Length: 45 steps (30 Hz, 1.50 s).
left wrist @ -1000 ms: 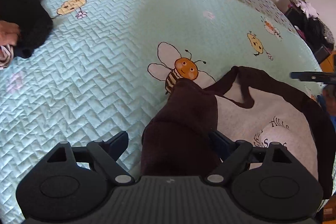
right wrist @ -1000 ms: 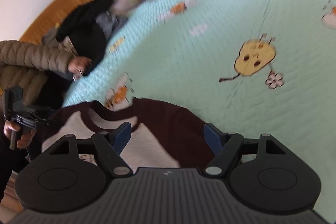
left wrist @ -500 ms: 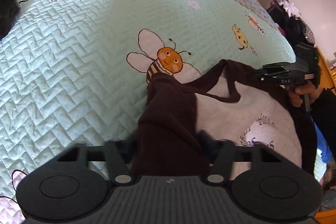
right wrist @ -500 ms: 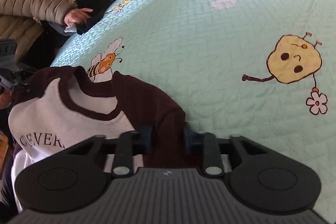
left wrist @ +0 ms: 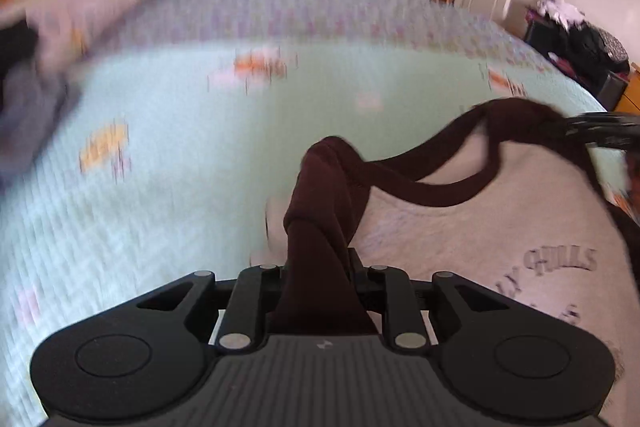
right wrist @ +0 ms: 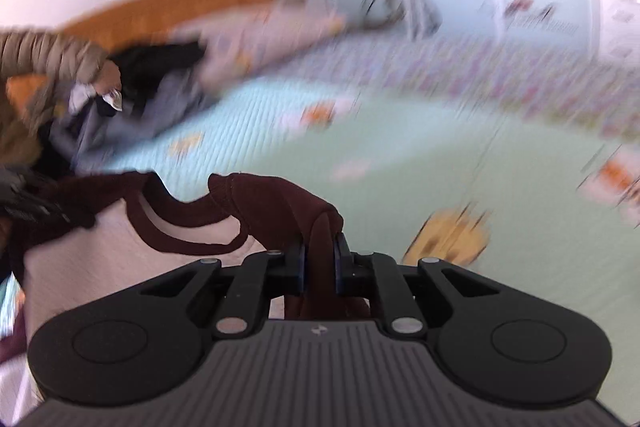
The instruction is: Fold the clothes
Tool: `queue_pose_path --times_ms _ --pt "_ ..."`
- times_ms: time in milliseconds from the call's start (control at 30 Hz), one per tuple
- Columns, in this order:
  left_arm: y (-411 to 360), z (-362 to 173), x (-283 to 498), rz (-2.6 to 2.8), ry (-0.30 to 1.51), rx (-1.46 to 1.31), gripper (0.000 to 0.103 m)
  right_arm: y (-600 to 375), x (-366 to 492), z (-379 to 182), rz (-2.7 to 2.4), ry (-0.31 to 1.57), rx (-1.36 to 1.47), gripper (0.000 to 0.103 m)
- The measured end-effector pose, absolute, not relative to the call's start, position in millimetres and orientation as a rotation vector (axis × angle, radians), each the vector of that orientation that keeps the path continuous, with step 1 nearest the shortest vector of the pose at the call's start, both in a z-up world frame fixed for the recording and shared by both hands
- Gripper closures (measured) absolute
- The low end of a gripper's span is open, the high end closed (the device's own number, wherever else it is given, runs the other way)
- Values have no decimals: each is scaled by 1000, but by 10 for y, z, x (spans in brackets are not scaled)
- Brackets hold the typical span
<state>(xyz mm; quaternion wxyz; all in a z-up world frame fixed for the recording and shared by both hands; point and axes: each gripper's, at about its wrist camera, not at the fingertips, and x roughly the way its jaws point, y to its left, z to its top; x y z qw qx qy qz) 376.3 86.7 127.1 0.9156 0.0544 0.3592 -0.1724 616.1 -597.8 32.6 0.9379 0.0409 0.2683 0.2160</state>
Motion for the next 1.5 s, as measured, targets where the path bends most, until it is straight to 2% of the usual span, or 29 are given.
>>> queue_pose_path --times_ms 33,67,100,133,167,200,233,267,333,367,400,600,667,700,767,833,900,1000,1100,1167,1333,1500 --pt "766 1316 3919 -338 703 139 52 -6076 6164 418 394 523 88 89" --pt "650 1301 4104 -299 688 188 20 -6174 6167 509 347 499 93 88" --pt "533 1278 4292 -256 674 240 3 -6272 6171 600 299 474 98 87" --pt "441 1196 4453 -223 715 273 1 -6370 6191 663 248 460 103 81" --pt "351 1106 4611 -191 763 303 5 -6468 6286 598 175 495 111 75" --pt "262 1016 4769 -159 812 334 22 -6563 6398 492 80 554 108 77" --pt "217 954 4822 -126 834 352 33 -6647 6445 407 1 588 90 77" --pt "215 911 4820 -120 837 358 37 -6742 6413 354 -30 587 96 78" --pt "249 831 4783 -110 839 375 30 -6874 6253 304 -38 555 138 78" --pt "283 792 4752 -101 839 389 23 -6878 6103 294 -11 537 158 77" --pt "328 753 4719 -96 850 402 20 -6883 5953 284 15 519 178 77" --pt "920 993 4246 -107 848 183 19 -6601 4890 208 129 457 219 73" --pt "1152 1112 3924 -77 811 90 19 -6546 4522 148 153 439 277 59" --pt "1238 1149 3711 -62 783 54 19 -6546 4340 102 154 430 326 55" --pt "1376 1193 3250 -16 712 -4 19 -6551 4037 -38 193 410 458 53" --pt "1444 1176 2762 67 629 -23 13 -6527 3840 -242 271 407 645 53" --pt "1417 1097 2286 185 558 21 6 -6434 3753 -421 317 426 770 53" --pt "1302 969 1711 274 487 86 1 -6233 3786 -606 361 497 827 52" --pt "1147 851 1348 318 455 143 1 -6039 3823 -733 374 562 836 46" --pt "1024 804 1184 333 446 179 1 -5934 3794 -799 349 579 838 38" --pt "743 780 829 329 421 265 1 -5793 3601 -869 271 589 819 37" --pt "415 685 543 207 419 272 1 -5661 3462 -757 252 567 760 28"
